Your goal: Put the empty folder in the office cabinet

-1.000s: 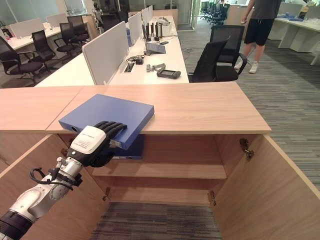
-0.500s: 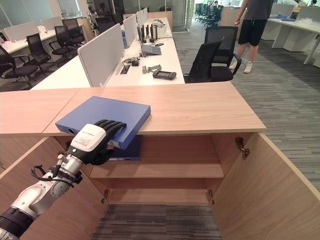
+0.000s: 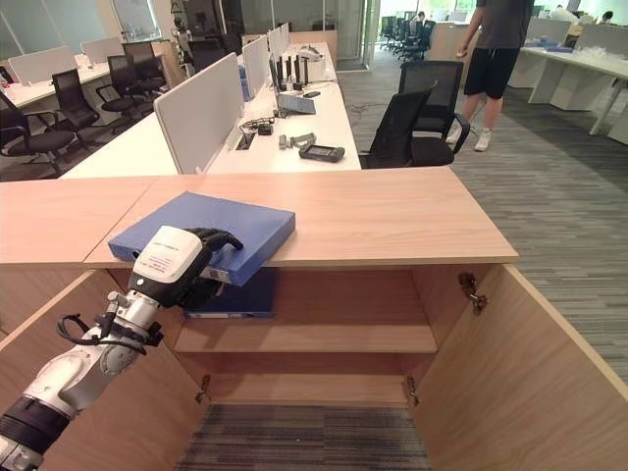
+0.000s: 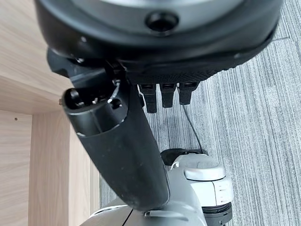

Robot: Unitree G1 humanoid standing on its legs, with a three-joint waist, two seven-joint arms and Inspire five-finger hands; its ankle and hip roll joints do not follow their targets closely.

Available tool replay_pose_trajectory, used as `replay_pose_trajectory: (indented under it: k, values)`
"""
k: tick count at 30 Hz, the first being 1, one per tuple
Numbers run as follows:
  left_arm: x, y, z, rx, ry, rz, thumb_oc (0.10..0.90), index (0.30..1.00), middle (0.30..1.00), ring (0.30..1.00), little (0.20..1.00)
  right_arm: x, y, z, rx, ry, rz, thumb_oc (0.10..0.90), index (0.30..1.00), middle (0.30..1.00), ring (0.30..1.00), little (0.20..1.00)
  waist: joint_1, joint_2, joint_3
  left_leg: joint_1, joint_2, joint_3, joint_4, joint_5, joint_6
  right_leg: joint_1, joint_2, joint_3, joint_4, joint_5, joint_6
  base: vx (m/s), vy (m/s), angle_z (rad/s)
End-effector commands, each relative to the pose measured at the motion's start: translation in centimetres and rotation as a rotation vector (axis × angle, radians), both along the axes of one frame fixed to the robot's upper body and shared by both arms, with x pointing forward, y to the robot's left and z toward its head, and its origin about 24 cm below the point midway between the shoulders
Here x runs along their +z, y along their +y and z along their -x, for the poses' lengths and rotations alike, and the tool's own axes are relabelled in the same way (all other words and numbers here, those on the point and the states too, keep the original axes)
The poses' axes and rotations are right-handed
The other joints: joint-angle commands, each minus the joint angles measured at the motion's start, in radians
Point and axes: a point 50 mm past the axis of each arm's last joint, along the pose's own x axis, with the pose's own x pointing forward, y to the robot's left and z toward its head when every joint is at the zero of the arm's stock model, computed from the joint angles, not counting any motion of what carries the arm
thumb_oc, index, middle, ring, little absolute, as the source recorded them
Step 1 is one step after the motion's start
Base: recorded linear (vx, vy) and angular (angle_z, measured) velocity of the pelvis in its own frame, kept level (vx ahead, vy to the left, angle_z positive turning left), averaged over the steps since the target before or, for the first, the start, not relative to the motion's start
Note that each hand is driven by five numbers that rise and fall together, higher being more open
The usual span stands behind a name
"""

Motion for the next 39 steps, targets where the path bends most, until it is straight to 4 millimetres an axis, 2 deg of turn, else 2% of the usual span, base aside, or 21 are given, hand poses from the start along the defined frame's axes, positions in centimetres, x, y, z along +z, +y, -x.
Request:
replay_pose_trajectory:
  k: [1, 7, 15, 16, 17, 24, 25, 26, 32, 39]
  values:
    - [5.0, 0.5, -2.5, 0.033, -0.147, 0.051, 0.4, 0.3, 0.3, 0.3, 0.3, 0.3, -0.9, -2.4, -0.042, -0.07, 0.026, 0.8, 0.9, 0.9, 0.9, 0.9, -0.006, 0.004, 0.038, 0.079, 0.058, 0.002, -0.001, -0.091, -0.058, 0.041, -0.066, -0.02, 0.037, -0.118, 0.093, 0.0, 0.0, 0.0]
    - [5.6, 0.6, -2.3, 0.037, -0.171, 0.102, 0.4, 0.3, 0.3, 0.3, 0.3, 0.3, -0.9, -2.6, -0.052, -0.073, 0.026, 0.8, 0.9, 0.9, 0.9, 0.9, -0.001, 0.001, 0.041, 0.072, 0.058, 0.001, -0.001, -0.079, -0.055, 0.036, -0.068, -0.022, 0.039, -0.107, 0.091, -0.02, 0.0, 0.0]
    - [9.3, 0.9, -2.0, 0.026, -0.317, 0.161, 0.4, 0.3, 0.3, 0.3, 0.3, 0.3, -0.6, -3.0, -0.045, -0.079, 0.013, 0.8, 0.9, 0.9, 0.9, 0.9, 0.008, 0.001, 0.035, 0.074, 0.054, -0.006, -0.001, -0.091, -0.056, 0.043, -0.071, -0.025, 0.037, -0.117, 0.092, -0.01, 0.0, 0.0]
    - [9.4, 1.0, -2.0, 0.026, -0.318, 0.161, 0.4, 0.3, 0.3, 0.3, 0.3, 0.3, -0.6, -3.1, -0.045, -0.081, 0.013, 0.8, 0.9, 0.9, 0.9, 0.9, 0.008, 0.0, 0.037, 0.068, 0.054, -0.005, -0.001, -0.078, -0.054, 0.035, -0.07, -0.026, 0.04, -0.107, 0.091, 0.0, 0.0, 0.0]
    - [10.9, 1.1, -1.7, 0.016, -0.382, 0.202, 0.4, 0.3, 0.3, 0.3, 0.3, 0.3, -0.5, -3.3, -0.035, -0.083, 0.01, 0.8, 0.9, 0.9, 0.9, 0.9, 0.013, 0.0, 0.034, 0.072, 0.053, -0.009, -0.001, -0.089, -0.055, 0.043, -0.071, -0.028, 0.037, -0.118, 0.091, 0.0, 0.0, 0.0]
    - [13.8, 1.2, -0.6, -0.018, -0.51, 0.329, 0.4, 0.3, 0.3, 0.3, 0.3, 0.2, 0.0, -4.1, -0.011, -0.094, -0.004, 0.8, 0.9, 0.9, 0.9, 0.9, 0.023, -0.001, 0.033, 0.064, 0.051, -0.013, -0.001, -0.074, -0.052, 0.035, -0.071, -0.033, 0.042, -0.109, 0.088, -0.01, -0.001, 0.0]
    - [14.8, 1.1, -0.1, -0.045, -0.552, 0.375, 0.4, 0.3, 0.3, 0.3, 0.3, 0.2, 0.1, -4.2, -0.004, -0.094, -0.008, 0.8, 0.9, 0.9, 0.9, 0.9, 0.027, -0.002, 0.028, 0.067, 0.051, -0.018, -0.001, -0.086, -0.053, 0.042, -0.071, -0.035, 0.04, -0.119, 0.089, -0.04, 0.002, 0.0]
    - [14.9, 1.1, -0.1, -0.044, -0.553, 0.376, 0.4, 0.3, 0.3, 0.3, 0.3, 0.2, 0.1, -4.2, -0.003, -0.095, -0.008, 0.8, 0.9, 0.9, 0.9, 0.9, 0.026, -0.001, 0.031, 0.063, 0.051, -0.017, -0.001, -0.074, -0.052, 0.036, -0.071, -0.036, 0.043, -0.11, 0.087, 0.0, 0.0, 0.0]
    - [17.0, 0.7, 1.6, -0.158, -0.624, 0.536, 0.4, 0.3, 0.3, 0.3, 0.3, 0.2, 0.3, -5.1, 0.014, -0.115, -0.023, 0.8, 0.9, 0.9, 0.9, 0.9, 0.039, -0.002, 0.027, 0.064, 0.049, -0.027, -0.001, -0.085, -0.051, 0.044, -0.073, -0.042, 0.047, -0.122, 0.087, 0.0, 0.003, 0.06]
    - [17.9, 0.9, 3.2, -0.288, -0.617, 0.744, 0.4, 0.3, 0.3, 0.3, 0.3, 0.4, 0.3, -5.9, 0.041, -0.13, -0.033, 0.8, 0.9, 0.9, 0.9, 0.9, 0.05, -0.003, 0.029, 0.056, 0.046, -0.033, -0.001, -0.073, -0.047, 0.038, -0.073, -0.049, 0.053, -0.115, 0.083, -0.02, 0.005, 0.05]
